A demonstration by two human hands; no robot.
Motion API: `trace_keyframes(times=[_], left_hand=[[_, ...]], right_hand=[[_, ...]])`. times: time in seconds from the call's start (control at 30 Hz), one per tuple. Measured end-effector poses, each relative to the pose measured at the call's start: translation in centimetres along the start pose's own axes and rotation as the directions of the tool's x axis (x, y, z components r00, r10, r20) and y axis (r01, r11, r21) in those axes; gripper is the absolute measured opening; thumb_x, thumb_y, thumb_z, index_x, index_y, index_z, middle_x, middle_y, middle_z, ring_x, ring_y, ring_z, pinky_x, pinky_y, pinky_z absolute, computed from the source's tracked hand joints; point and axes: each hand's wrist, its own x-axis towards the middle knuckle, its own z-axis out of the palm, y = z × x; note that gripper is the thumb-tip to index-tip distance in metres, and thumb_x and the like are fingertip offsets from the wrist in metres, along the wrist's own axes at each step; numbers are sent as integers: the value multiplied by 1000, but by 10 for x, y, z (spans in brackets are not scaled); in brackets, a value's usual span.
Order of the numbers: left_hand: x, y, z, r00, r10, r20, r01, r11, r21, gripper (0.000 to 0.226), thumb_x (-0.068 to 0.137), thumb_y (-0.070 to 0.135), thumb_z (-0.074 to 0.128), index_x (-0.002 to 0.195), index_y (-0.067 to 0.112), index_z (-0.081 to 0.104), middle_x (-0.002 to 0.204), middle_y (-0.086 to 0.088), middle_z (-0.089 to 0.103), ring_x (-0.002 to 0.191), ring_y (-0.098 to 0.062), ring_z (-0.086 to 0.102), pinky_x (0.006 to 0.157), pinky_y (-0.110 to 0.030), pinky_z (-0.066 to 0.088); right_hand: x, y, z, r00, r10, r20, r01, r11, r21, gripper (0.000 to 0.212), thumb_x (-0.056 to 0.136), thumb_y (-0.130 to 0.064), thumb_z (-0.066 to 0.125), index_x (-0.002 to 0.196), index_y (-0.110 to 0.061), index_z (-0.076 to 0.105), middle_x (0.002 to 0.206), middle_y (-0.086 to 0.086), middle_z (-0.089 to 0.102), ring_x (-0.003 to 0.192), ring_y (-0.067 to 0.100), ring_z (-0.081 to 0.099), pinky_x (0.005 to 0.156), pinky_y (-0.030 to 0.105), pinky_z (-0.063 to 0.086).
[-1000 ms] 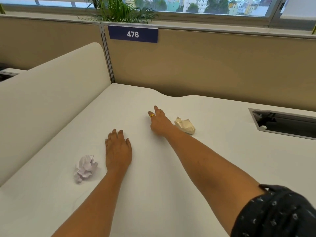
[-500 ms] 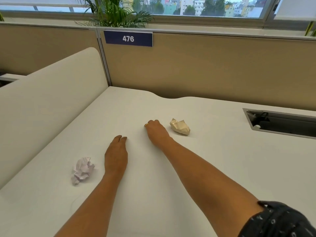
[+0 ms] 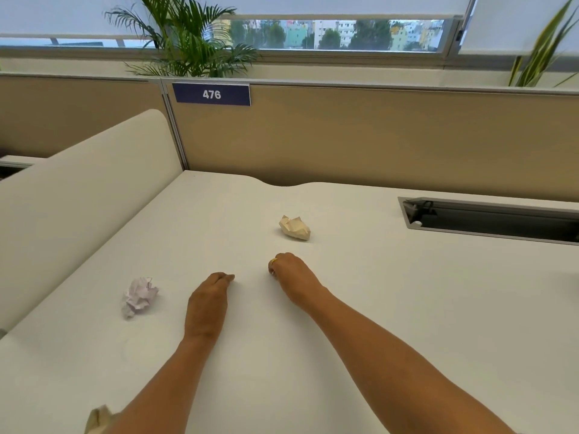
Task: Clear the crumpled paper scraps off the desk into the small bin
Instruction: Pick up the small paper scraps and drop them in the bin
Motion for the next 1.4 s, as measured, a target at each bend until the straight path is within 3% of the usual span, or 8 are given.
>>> trace_keyframes(times=[0.1,0.23,0.57,0.73,0.83,1.13,1.23,1.4], left_hand=[[-21,16,0,999,26,-45,-29,998,-56,24,81,-11,56,102,-4,67,97,-18,70,86,-32,67,80,-31,49],[-45,42,3,998,-4,-62,-9,979,-204,18,87,-3,55,99,-3,67,90,-13,67,82,-22,61,75,-17,38],[-92,126,28,1000,-21,13,24,904,-427,28,85,-10,52,103,3,68,89,-13,69,77,-24,61,78,-34,50],[-114,178,52,993,-47,106,99,817,-568,27,87,-9,49,103,3,68,83,-3,66,69,-21,60,69,-17,52],[-125,208,67,992,-12,122,83,798,-596,24,86,-8,52,101,2,68,84,-5,66,76,-24,62,78,-34,53],[-139,295,117,972,-1,237,166,716,-678,19,87,-10,48,93,-4,66,73,-5,62,65,-18,60,57,-6,51],[-141,323,132,961,0,277,199,694,-692,19,86,-10,49,91,-3,66,70,-4,62,62,-17,60,53,-5,49],[-139,358,149,960,12,278,196,681,-706,20,86,-7,52,83,9,65,68,-2,63,63,-17,62,53,-10,52]], right_hand=[[-29,11,-7,998,60,10,-60,996,60,13,79,10,44,80,0,51,88,17,53,85,28,49,77,41,42],[-69,31,-17,988,154,12,-153,973,175,25,83,6,45,103,7,59,109,22,62,104,34,56,92,41,45],[-167,98,-46,915,402,28,-390,865,315,28,91,-1,45,111,-2,64,117,14,65,109,27,60,94,30,46],[-208,133,-67,886,454,94,-460,833,308,27,94,-16,52,112,0,65,116,18,66,109,31,60,94,34,47],[-231,157,-80,874,476,102,-485,833,266,24,93,-5,48,108,1,66,117,19,64,111,33,59,94,35,47],[-296,252,-113,832,537,-139,-495,833,247,23,90,0,50,106,-6,66,106,11,70,96,25,64,76,23,45],[-315,287,-129,781,565,-267,-503,822,267,13,87,-3,58,99,-6,64,95,11,72,85,23,65,67,22,41],[-325,338,-164,667,628,-400,-515,777,362,11,84,-5,65,92,1,69,95,18,72,87,28,65,76,26,47]])
